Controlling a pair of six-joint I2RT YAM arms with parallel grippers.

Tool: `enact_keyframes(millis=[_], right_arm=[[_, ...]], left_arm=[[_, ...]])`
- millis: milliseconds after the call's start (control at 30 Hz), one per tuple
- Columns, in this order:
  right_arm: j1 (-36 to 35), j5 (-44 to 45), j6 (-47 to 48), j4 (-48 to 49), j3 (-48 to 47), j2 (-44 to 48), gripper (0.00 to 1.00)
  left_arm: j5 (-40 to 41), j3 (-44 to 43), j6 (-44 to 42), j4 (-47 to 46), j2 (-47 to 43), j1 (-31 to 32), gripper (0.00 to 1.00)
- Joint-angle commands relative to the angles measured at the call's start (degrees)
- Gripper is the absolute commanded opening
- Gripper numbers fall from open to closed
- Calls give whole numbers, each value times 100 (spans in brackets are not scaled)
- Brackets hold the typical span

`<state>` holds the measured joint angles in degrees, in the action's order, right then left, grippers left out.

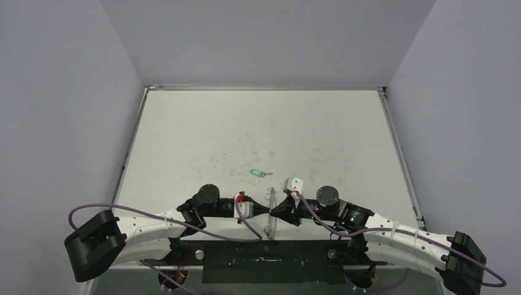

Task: Put the keys on the keyring
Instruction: Adjust the keyring.

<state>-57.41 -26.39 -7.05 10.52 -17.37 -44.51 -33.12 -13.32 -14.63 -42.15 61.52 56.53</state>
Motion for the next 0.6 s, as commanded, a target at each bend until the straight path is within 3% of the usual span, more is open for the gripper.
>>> enact_keyframes(millis=[0, 567], right_arm=[[-16, 56, 98, 439, -237, 53, 0], [-18, 419, 216, 390, -400, -458, 0]], left_arm=[[-159, -276, -116, 233, -153, 46, 0], [459, -619, -138, 1979, -1052, 68, 0]])
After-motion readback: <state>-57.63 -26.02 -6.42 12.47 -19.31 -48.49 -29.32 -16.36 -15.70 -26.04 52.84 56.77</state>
